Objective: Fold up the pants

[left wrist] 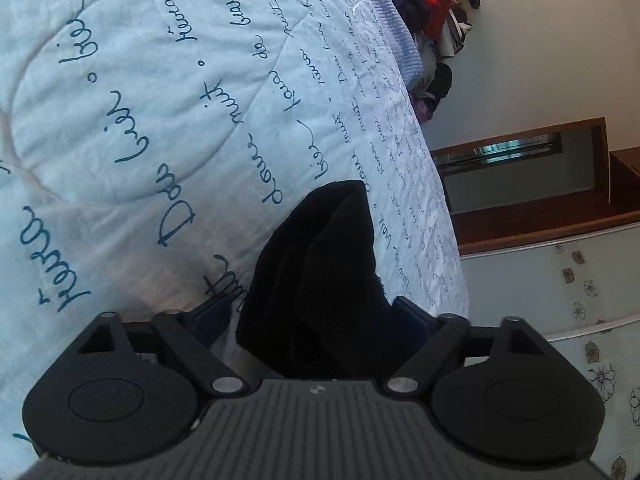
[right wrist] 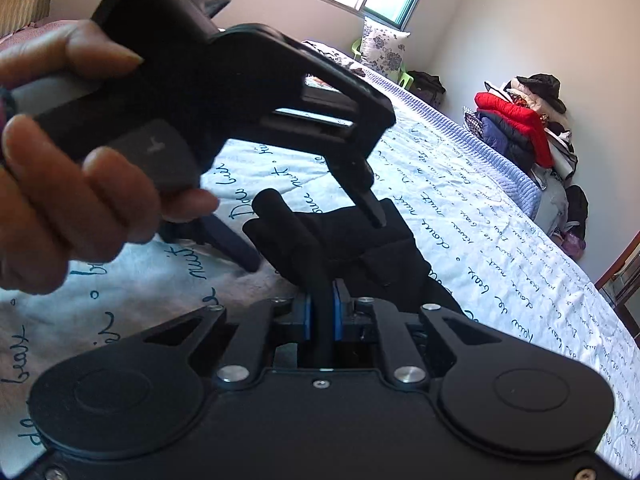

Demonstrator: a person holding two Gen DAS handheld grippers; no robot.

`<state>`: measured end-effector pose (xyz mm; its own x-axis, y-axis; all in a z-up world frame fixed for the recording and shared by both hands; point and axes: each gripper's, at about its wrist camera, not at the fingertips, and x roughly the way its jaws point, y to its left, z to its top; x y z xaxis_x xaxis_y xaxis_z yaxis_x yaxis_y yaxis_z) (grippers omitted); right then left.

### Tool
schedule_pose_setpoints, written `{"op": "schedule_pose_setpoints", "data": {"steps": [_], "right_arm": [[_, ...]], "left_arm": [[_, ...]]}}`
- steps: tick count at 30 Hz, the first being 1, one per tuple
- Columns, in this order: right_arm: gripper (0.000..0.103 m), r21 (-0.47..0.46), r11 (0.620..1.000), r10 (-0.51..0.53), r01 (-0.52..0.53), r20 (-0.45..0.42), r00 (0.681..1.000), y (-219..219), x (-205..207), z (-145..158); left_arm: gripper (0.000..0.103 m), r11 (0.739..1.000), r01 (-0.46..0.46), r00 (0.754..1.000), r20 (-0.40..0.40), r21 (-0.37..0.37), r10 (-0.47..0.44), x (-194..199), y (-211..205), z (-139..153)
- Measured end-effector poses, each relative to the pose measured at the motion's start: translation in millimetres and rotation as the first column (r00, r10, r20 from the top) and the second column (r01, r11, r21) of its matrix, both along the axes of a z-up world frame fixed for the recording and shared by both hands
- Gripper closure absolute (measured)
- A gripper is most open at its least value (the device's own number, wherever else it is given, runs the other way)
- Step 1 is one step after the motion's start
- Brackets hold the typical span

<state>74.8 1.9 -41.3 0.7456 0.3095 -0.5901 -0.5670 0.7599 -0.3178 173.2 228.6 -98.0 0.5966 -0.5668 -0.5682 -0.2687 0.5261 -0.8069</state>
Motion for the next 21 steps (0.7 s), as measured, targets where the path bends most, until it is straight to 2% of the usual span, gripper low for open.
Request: {"op": "schedule_pose_setpoints", "data": {"steps": [1, 2, 4, 6, 10, 13, 15, 17, 18, 19, 21], "right_arm": [[0.095, -0.009, 1.000, 0.001, -0.001, 0.004, 1.000, -0.1, 4.2, -3.9], [0.092, -0.021, 1.000, -0.002, 0.002, 0.012, 1.000, 1.2, 9.1, -7.4], [0.076, -0.056, 0.998, 0.000, 0.002, 0.042, 0.999, 4.6, 6.5, -11.8], [0.067, -0.083, 0.997, 0.001, 0.004, 0.060, 0.998, 7.3, 2.3, -15.0], [0.065, -0.134, 0.991, 0.026, -0.016, 0.074, 0.997, 18.1, -10.8, -16.4], [0.052, -0.213, 0.976, 0.063, -0.037, 0.117, 0.991, 33.7, -17.9, -23.1], [0.048, -0.289, 0.956, 0.089, -0.040, 0.160, 0.983, 46.0, -20.8, -30.8], [0.048, -0.361, 0.932, 0.114, -0.037, 0.196, 0.974, 57.0, -17.9, -38.6], [0.053, -0.380, 0.925, 0.110, -0.025, 0.204, 0.973, 59.8, -14.8, -41.6], [0.070, -0.387, 0.922, 0.097, -0.012, 0.200, 0.975, 61.2, -10.6, -42.4], [0.084, -0.373, 0.928, 0.079, -0.001, 0.193, 0.978, 58.2, -4.7, -41.3]], "left_arm": [[0.032, 1.000, 0.012, 1.000, 0.006, -0.013, -0.012, 2.1, -0.5, 0.1], [0.032, 1.000, 0.021, 1.000, 0.012, -0.014, -0.021, 3.4, -1.2, 1.2], [0.035, 0.999, 0.033, 0.999, 0.020, 0.006, -0.033, 4.6, -1.2, 3.3], [0.037, 0.999, 0.047, 0.999, 0.022, 0.001, -0.047, 6.6, 0.2, 3.1], [0.037, 0.997, 0.064, 0.998, 0.015, -0.051, -0.063, 7.1, 8.4, 0.4], [0.037, 0.996, 0.068, 0.998, 0.008, -0.059, -0.068, 8.8, 9.7, -0.5], [0.037, 0.996, 0.076, 0.997, 0.009, -0.048, -0.075, 9.4, 8.7, 0.5], [0.037, 0.996, 0.083, 0.996, 0.013, -0.036, -0.083, 9.6, 7.1, 2.2], [0.037, 0.996, 0.090, 0.996, 0.015, -0.028, -0.089, 9.9, 6.3, 3.5], [0.036, 0.995, 0.099, 0.995, 0.017, -0.020, -0.099, 10.5, 5.6, 4.7], [0.029, 0.995, 0.102, 0.995, 0.019, -0.021, -0.102, 12.5, 8.0, 5.5]]}}
